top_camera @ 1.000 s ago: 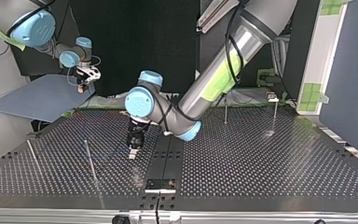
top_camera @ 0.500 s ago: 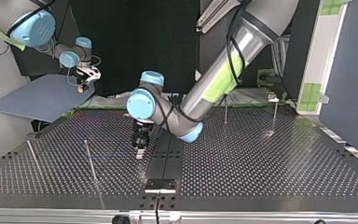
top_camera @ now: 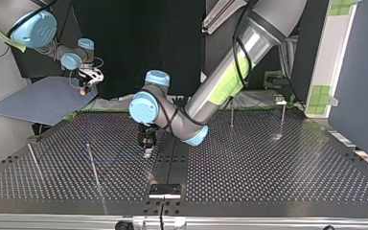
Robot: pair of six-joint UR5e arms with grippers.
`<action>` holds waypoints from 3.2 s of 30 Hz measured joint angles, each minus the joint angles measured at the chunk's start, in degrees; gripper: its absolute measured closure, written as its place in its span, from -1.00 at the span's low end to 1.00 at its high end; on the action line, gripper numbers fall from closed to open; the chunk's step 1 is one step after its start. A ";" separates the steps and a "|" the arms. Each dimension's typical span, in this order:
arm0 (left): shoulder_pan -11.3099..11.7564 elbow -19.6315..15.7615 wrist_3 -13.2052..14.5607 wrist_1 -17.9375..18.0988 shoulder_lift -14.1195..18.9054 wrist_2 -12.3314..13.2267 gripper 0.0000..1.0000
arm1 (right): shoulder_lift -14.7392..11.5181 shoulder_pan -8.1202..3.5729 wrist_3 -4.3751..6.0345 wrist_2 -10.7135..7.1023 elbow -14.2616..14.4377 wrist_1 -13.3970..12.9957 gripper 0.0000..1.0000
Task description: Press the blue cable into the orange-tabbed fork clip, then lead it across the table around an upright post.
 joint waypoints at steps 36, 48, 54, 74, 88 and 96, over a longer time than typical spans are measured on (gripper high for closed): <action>-0.56 -12.31 1.03 -1.73 12.45 11.23 -1.00 | -0.02 0.42 -1.49 -0.10 -0.42 0.04 1.00; -0.76 -15.33 6.81 -6.38 18.23 12.24 -1.00 | 0.01 0.58 -1.40 -0.34 -0.49 0.36 1.00; -1.43 -12.56 9.84 -7.67 21.26 15.10 -1.00 | 0.01 0.61 -1.29 -0.84 -0.48 0.41 1.00; -1.93 -8.37 20.31 -12.24 21.97 21.07 -1.00 | 0.02 0.84 -1.25 -1.30 -0.48 0.45 1.00; -2.23 -7.99 25.34 -9.18 17.64 24.33 -1.00 | 0.02 0.95 -1.33 -1.30 -0.48 0.42 1.00; -2.48 -7.93 25.29 -8.47 17.26 25.20 -1.00 | 0.02 0.94 -1.34 -1.30 -0.48 0.44 1.00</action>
